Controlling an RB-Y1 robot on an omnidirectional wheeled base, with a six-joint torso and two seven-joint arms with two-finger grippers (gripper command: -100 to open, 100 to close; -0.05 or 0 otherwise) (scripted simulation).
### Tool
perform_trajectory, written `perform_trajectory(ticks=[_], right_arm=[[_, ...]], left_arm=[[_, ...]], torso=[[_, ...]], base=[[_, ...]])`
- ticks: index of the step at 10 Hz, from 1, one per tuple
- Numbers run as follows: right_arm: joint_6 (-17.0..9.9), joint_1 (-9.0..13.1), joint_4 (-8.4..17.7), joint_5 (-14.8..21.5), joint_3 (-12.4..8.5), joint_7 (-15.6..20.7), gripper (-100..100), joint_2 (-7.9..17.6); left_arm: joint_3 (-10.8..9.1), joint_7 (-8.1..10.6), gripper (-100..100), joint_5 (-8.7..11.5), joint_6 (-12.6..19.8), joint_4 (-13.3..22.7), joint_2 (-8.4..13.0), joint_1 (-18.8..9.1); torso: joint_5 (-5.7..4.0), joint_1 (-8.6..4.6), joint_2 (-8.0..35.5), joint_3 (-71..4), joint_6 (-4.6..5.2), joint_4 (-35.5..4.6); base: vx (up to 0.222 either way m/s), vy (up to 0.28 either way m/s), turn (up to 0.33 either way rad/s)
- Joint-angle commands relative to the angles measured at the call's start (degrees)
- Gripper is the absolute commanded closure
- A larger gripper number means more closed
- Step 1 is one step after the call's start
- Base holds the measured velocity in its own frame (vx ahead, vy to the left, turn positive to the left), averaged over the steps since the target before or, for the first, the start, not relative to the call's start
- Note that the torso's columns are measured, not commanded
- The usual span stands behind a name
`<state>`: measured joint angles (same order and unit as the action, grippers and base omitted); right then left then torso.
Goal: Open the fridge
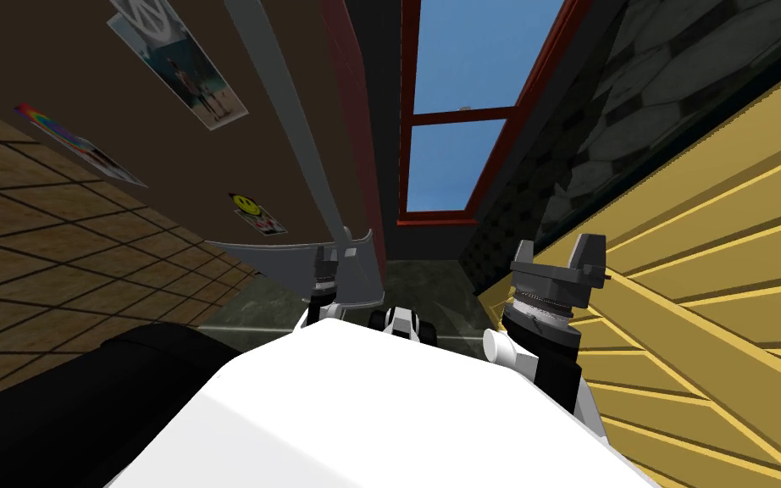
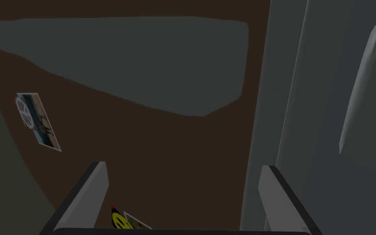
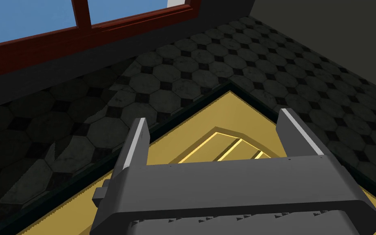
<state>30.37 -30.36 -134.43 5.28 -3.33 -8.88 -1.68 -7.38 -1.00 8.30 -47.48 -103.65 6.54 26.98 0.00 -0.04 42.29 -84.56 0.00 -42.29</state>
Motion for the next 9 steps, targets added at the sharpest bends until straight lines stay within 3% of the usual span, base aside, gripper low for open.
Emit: perform_trajectory(ticks=[1, 3, 4, 6, 7, 9], right_arm=[[0.00, 0.00, 0.00, 0.00, 0.00, 0.00, 0, 0.00], [0.00, 0.00, 0.00, 0.00, -0.01, 0.00, 0, 0.01], [0.00, 0.01, 0.00, 0.00, -0.01, 0.00, 0, 0.02], [0.00, 0.02, 0.00, 0.00, -0.01, 0.00, 0, 0.02], [-0.01, 0.02, 0.01, 0.00, -0.01, 0.00, 0, 0.02], [0.00, 0.01, 0.00, 0.00, -0.02, 0.00, 0, 0.02]], left_arm=[[-0.47, -0.12, -100, 0.66, -2.12, 2.78, -0.94, -0.14], [-1.26, -0.31, -100, 0.93, -2.47, 2.83, -1.08, -0.37], [-1.39, 0.02, -100, 0.06, -3.82, 5.81, -1.18, -3.20], [-1.39, 0.02, -100, 0.06, -3.82, 9.37, -1.18, -6.59], [-1.39, 0.02, -100, 0.06, -3.82, 10.14, -1.18, -6.99], [-1.13, 0.45, -100, -0.95, -4.86, 13.73, -1.28, -10.78]], torso=[[-0.03, -0.01, 0.07, 0.03, 0.00, -0.02], [0.18, -0.39, -0.13, 0.01, 0.48, 0.27], [0.11, -0.30, -0.10, -0.02, 0.51, 0.19], [0.02, 0.01, 0.12, 0.08, 0.07, -0.01], [0.01, 0.06, 0.04, 0.03, 0.05, -0.01], [0.04, 0.04, -0.09, -0.06, 0.01, 0.08]], base=[[0.080, -0.198, 0.067], [0.057, -0.111, 0.109], [-0.039, -0.003, 0.236], [-0.047, -0.012, 0.118], [-0.013, 0.002, -0.014], [-0.054, -0.009, 0.239]])
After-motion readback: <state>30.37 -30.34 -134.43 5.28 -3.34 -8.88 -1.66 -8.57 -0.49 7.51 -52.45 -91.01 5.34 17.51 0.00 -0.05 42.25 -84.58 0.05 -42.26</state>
